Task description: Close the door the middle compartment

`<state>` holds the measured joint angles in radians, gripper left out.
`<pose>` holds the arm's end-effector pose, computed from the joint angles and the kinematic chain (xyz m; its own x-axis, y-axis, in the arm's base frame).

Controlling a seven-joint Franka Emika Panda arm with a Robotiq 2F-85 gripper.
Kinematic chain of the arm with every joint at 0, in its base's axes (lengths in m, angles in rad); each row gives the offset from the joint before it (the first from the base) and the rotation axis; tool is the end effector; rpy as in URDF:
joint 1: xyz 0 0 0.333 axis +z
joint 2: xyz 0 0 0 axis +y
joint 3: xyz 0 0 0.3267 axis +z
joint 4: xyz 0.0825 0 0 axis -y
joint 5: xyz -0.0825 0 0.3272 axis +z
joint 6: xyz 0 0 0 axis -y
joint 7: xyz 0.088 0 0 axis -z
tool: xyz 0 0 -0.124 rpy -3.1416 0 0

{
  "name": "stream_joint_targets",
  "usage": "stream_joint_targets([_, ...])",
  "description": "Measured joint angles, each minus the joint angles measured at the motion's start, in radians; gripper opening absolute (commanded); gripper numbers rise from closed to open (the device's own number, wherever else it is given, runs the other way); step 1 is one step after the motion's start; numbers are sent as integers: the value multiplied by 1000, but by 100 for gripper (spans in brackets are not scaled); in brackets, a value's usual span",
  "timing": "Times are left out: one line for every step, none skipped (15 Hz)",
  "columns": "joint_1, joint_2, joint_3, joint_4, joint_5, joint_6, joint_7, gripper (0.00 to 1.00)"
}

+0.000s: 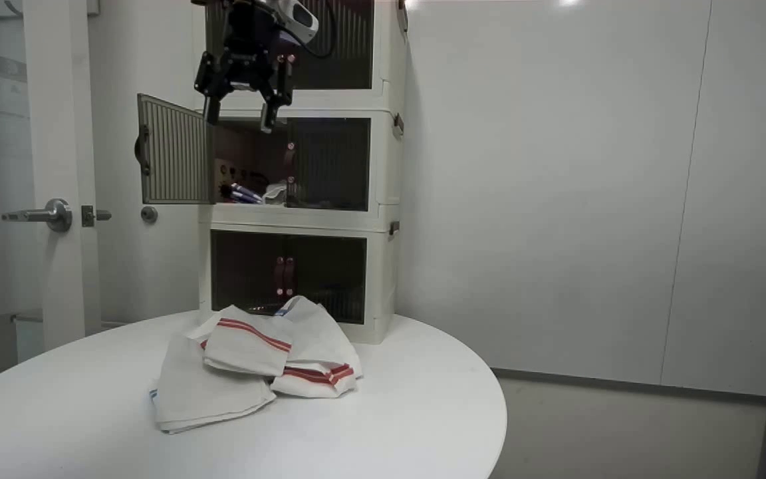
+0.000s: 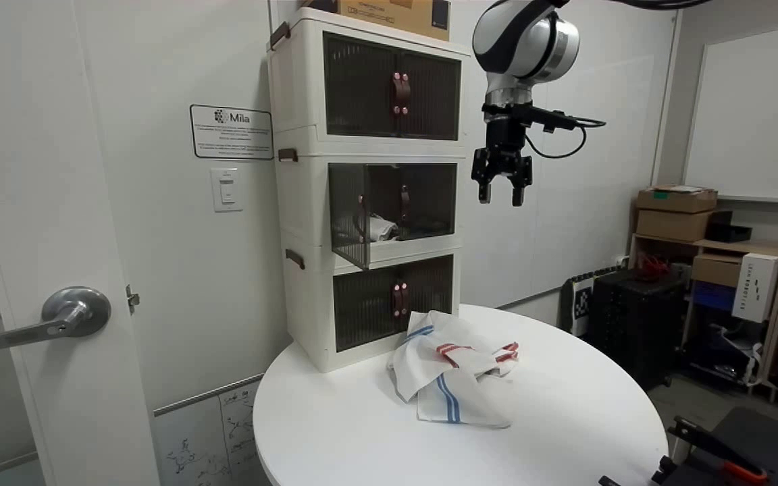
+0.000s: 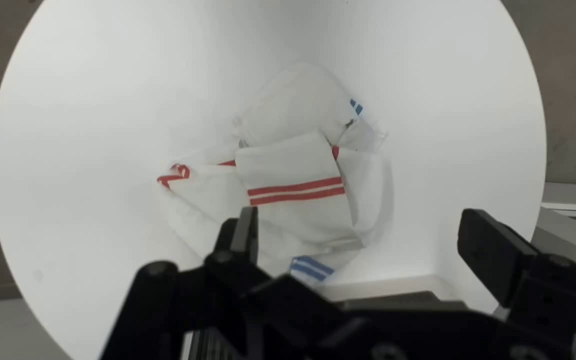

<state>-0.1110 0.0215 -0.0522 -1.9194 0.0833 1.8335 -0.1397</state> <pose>0.4934 -0.0729 0.4840 0.9943 -0.0449 -0.0963 -0.0537 -0.9944 -0.0907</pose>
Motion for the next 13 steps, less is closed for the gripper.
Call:
stream_joint_targets([1, -34, 0, -57, 10, 5, 8, 100])
stream_joint_targets([2, -67, 0, -113, 22, 16, 14, 100])
stream_joint_targets([3, -103, 0, -172, 36, 36, 19, 100])
stream_joint_targets([4, -140, 0, -232, 48, 61, 19, 100])
stream_joint_targets([6, -177, 0, -289, 58, 92, 19, 100])
stream_joint_targets([7, -218, 0, -349, 67, 123, 19, 100])
stream_joint_targets([8, -261, 0, -408, 71, 149, 19, 100])
stream_joint_targets([10, -307, 0, -468, 71, 169, 19, 100])
stream_joint_targets([11, -352, 0, -525, 71, 179, 19, 100])
stream_joint_targets([13, -393, 0, -576, 71, 187, 19, 100])
stream_joint_targets([14, -426, 0, -612, 71, 193, 19, 100])
stream_joint_targets([15, -448, 0, -632, 71, 197, 19, 100])
stream_joint_targets([15, -460, 0, -642, 71, 199, 19, 100])
